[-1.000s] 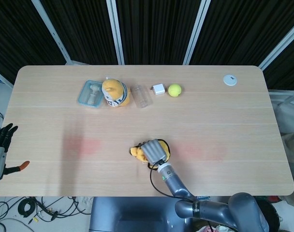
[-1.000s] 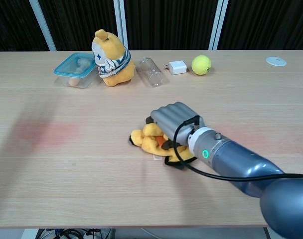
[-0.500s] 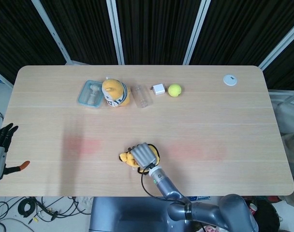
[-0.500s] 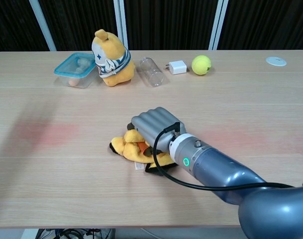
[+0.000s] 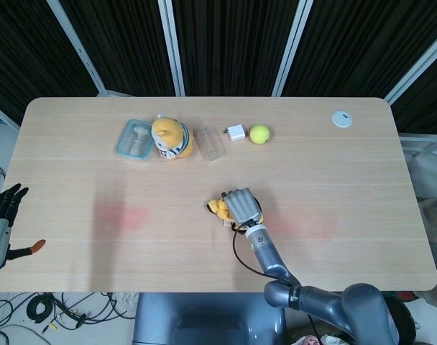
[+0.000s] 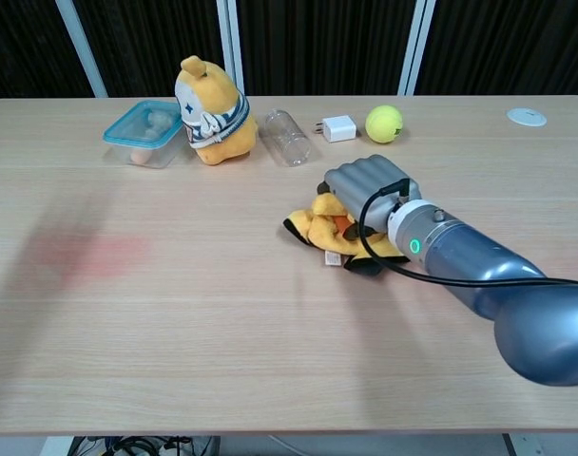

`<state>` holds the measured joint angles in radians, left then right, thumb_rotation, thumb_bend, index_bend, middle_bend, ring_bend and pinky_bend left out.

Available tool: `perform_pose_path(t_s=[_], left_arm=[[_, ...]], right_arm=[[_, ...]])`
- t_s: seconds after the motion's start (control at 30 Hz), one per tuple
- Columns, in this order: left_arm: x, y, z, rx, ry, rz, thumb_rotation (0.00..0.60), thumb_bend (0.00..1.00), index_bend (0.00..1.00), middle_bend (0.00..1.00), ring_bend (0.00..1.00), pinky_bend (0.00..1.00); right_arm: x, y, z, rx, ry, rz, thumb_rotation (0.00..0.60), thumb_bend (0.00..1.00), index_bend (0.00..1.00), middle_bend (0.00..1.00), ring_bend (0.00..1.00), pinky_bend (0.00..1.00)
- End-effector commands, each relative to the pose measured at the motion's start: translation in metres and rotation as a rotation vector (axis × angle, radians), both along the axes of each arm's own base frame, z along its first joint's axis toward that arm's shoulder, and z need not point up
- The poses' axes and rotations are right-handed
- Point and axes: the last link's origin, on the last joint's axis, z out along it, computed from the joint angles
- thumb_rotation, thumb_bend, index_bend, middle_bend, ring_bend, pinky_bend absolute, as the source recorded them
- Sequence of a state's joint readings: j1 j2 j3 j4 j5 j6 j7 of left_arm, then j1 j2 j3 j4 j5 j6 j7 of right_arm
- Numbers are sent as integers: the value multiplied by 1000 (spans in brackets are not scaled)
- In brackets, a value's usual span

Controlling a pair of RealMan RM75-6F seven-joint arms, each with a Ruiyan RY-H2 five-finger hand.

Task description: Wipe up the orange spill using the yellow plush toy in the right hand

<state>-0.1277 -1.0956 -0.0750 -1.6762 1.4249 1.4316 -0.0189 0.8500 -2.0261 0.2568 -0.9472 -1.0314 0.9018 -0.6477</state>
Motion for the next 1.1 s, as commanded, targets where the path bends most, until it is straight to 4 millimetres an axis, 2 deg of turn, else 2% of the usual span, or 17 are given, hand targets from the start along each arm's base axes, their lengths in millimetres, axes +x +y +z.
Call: perform_pose_path(t_s=[0.03,0.33,0.57,0.73,0.83,0.9,0.93,1.0,1.03,1.07,1.1], left_arm=[[1,0,0,-2,-3,-4,600,17,0,0,0,0],[2,-2,-1,-10,-2,-10,600,18,0,0,0,0],[3,-3,-1,-12,-3,-11,600,18,0,0,0,0],[3,-3,0,-9,0,-13,600,18,0,0,0,0],[4,-3,0,-2,-6,-20,600,19,0,0,0,0],[4,-4,-1,-1,-4,-22,600,19,0,0,0,0],[4,-4,-1,-1,-4,-23,600,19,0,0,0,0],[4,-4,-1,3,-2,-26,600,19,0,0,0,0],[4,-4,-1,4,0,-27,600,18,0,0,0,0],[3,-4,-1,6,1,-27,600,19,0,0,0,0],[3,-4,0,8,1,-28,600,19,0,0,0,0]], right_arm=[[-7,-10,10,-27,19,-16,600,713,670,596,633,730],[-38,-40,47,-136,33,-129,600,712,671,596,633,730],[-67,-53,79,-216,85,-188,600,712,670,590,625,727],[-85,-51,96,-239,87,-225,600,711,670,580,616,719],[-94,-42,103,-236,65,-244,600,687,670,571,606,678],[-96,-35,106,-230,39,-253,600,636,663,541,577,621],[-97,-31,107,-224,25,-258,600,580,628,497,532,551],[-99,-25,109,-215,16,-258,600,442,472,365,389,377],[-100,-21,109,-206,16,-261,600,357,355,272,285,289],[-101,-19,110,-200,17,-265,600,290,251,188,194,238],[-102,-16,112,-201,19,-268,600,258,196,139,146,225]])
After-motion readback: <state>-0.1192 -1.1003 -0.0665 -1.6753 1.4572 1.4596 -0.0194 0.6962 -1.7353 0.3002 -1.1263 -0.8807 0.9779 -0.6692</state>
